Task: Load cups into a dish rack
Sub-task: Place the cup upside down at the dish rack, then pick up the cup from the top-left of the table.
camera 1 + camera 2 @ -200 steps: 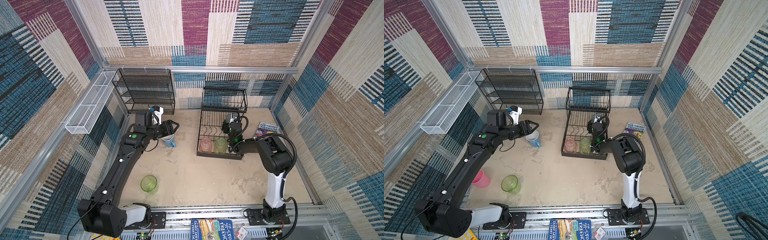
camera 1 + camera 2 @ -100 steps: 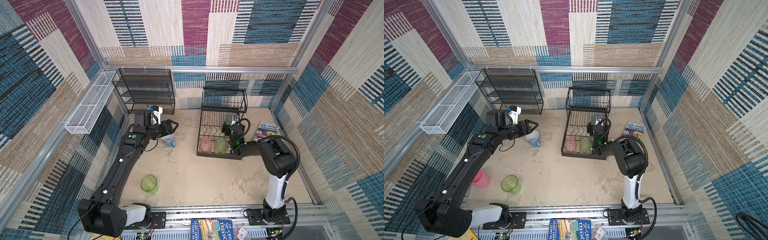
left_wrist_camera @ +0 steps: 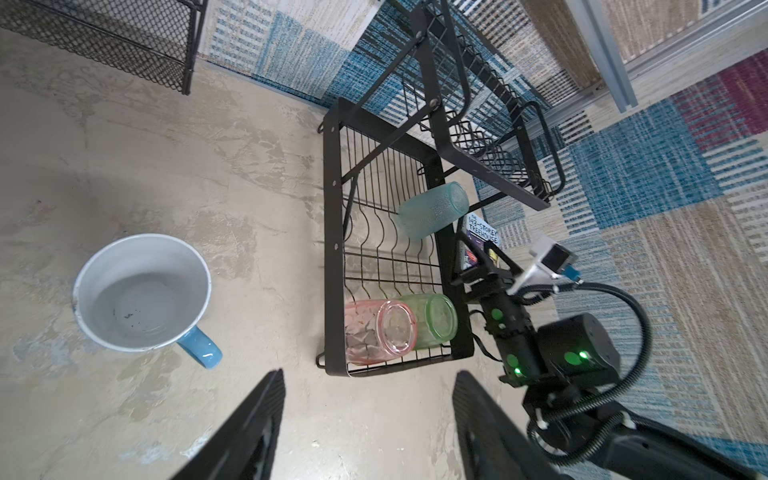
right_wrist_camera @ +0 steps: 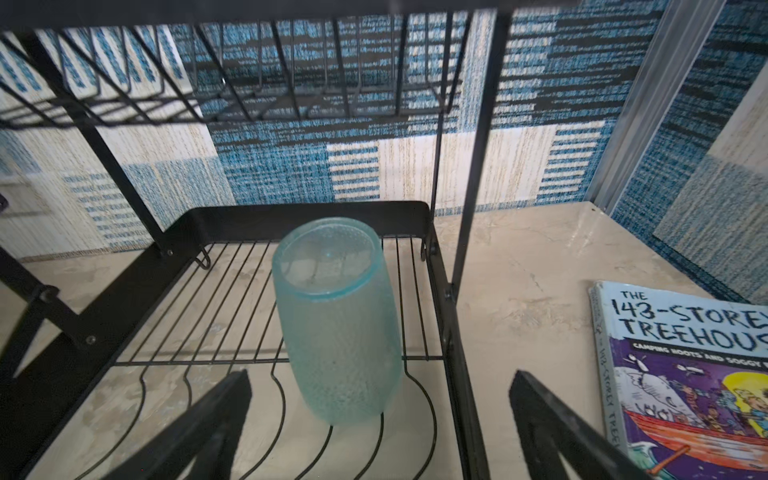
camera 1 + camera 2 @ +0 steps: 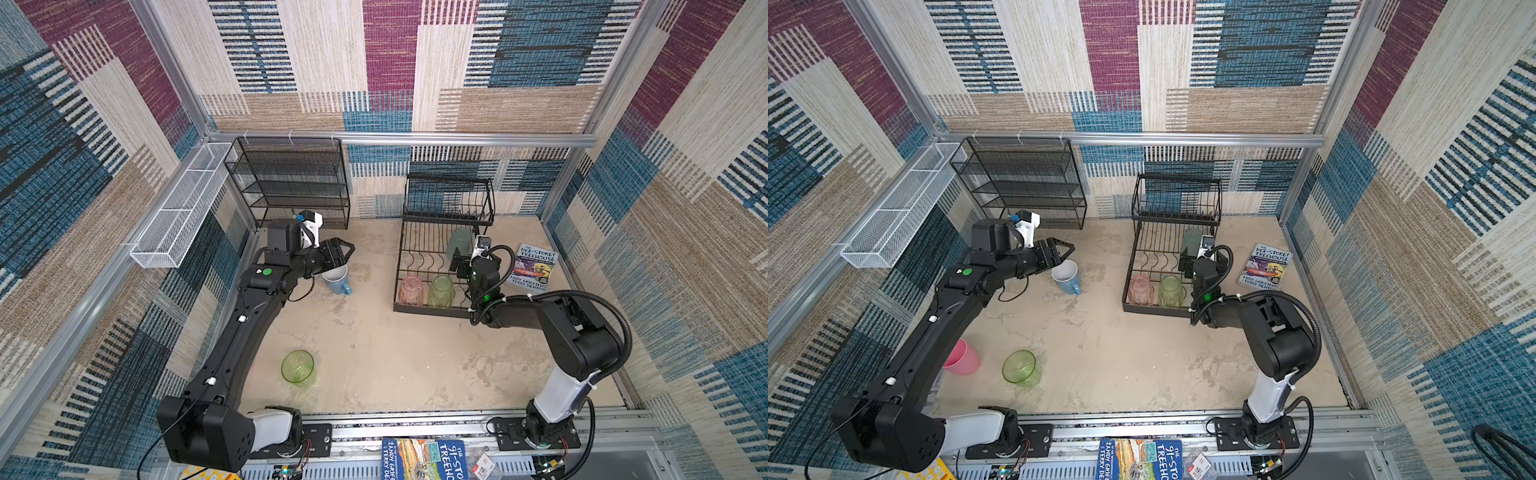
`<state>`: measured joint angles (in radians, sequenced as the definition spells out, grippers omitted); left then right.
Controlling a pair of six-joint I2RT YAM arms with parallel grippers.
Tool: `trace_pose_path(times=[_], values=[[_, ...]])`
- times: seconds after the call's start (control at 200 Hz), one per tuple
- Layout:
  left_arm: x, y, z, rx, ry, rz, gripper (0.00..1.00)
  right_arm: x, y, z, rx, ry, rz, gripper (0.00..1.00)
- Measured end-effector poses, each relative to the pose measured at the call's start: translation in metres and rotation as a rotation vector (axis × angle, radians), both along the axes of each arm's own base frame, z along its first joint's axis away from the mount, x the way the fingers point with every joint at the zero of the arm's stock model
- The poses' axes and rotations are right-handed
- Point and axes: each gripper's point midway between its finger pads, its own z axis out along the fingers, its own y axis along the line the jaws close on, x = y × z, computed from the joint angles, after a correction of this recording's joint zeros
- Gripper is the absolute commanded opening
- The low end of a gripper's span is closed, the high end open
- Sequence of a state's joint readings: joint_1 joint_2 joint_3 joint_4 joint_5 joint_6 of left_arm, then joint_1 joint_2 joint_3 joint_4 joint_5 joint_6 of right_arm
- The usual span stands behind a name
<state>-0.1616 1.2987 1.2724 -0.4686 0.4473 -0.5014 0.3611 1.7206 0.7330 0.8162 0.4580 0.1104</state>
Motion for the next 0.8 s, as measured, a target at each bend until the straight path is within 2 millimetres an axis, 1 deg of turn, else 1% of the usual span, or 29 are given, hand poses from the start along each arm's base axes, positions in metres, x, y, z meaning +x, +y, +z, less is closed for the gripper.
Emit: trace_pose_path(times=[0.175, 0.295, 0.416, 0.551, 0.636, 0.716, 0.801], values=[[0.004, 0.003, -0.008, 0.017, 0.014, 0.022, 0.65, -0.024, -0.001, 0.024, 0.045, -0.029, -0.006, 1.00], [0.008, 0.005, -0.021, 0.053, 0.045, 0.048, 0.64, -0.043, 0.001, 0.035, 0.071, -0.026, -0.012, 0.99], [0.008, 0.000, -0.039, 0.107, 0.093, 0.058, 0.62, -0.065, 0.006, 0.040, 0.103, -0.003, -0.009, 0.99], [0.005, -0.007, -0.059, 0.231, 0.137, 0.077, 0.59, -0.090, 0.011, 0.046, 0.166, 0.024, 0.005, 0.97], [0.004, -0.009, -0.073, 0.316, 0.171, 0.095, 0.58, -0.105, 0.016, 0.047, 0.197, 0.054, 0.025, 0.95], [0.007, -0.007, -0.086, 0.394, 0.206, 0.114, 0.58, -0.119, 0.023, 0.046, 0.221, 0.083, 0.059, 0.95], [0.010, -0.002, -0.097, 0.463, 0.236, 0.134, 0.57, -0.132, 0.031, 0.041, 0.236, 0.121, 0.103, 0.95]])
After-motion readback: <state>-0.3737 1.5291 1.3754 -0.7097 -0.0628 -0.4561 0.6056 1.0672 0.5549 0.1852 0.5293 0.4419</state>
